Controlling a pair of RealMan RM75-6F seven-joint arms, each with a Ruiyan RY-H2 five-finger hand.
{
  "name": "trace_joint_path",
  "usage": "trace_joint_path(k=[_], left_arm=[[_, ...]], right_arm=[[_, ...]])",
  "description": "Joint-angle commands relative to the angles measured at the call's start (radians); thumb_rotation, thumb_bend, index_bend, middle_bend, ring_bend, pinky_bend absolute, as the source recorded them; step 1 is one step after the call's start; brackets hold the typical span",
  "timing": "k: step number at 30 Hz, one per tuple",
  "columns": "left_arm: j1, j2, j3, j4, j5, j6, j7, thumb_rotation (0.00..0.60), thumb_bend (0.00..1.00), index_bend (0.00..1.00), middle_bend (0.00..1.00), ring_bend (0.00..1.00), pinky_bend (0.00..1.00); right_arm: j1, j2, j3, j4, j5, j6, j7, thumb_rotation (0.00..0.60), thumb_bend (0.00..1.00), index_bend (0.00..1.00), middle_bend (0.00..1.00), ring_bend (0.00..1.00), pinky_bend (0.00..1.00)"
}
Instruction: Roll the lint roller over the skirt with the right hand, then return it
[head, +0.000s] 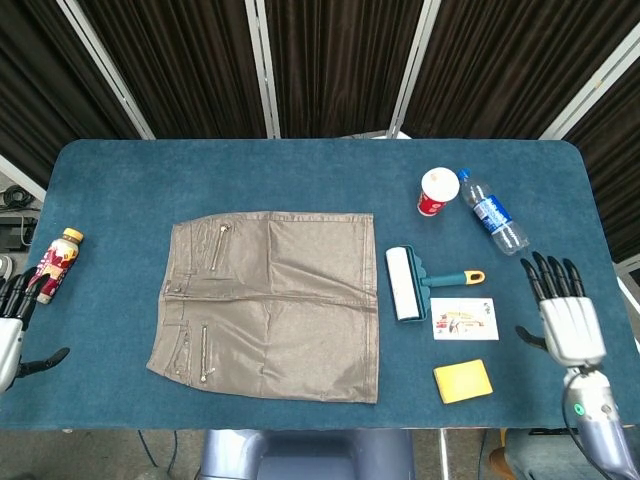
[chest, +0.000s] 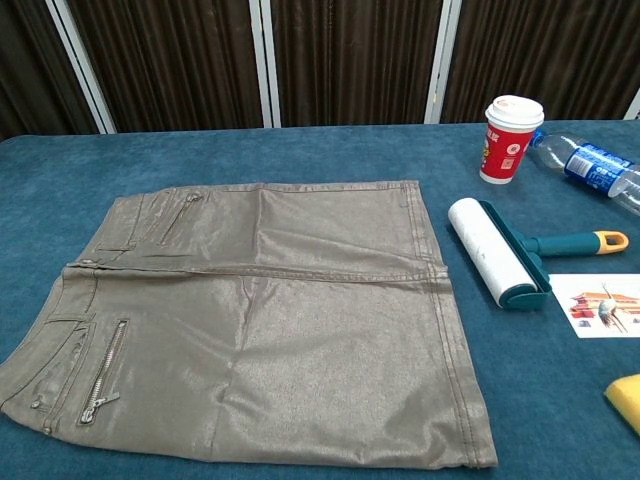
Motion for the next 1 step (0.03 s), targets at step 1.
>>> trace_joint_path(k=[1], left_arm=[[0.001,0.0,0.0,0.0,0.004,0.003,-0.002,0.6,0.0,0.0,0.0,0.0,0.0]], right_arm=[[-0.011,0.01,0.002,-0.002,-0.006,-0.001,0.003,0.6,0.0,0.0,0.0,0.0,0.0]])
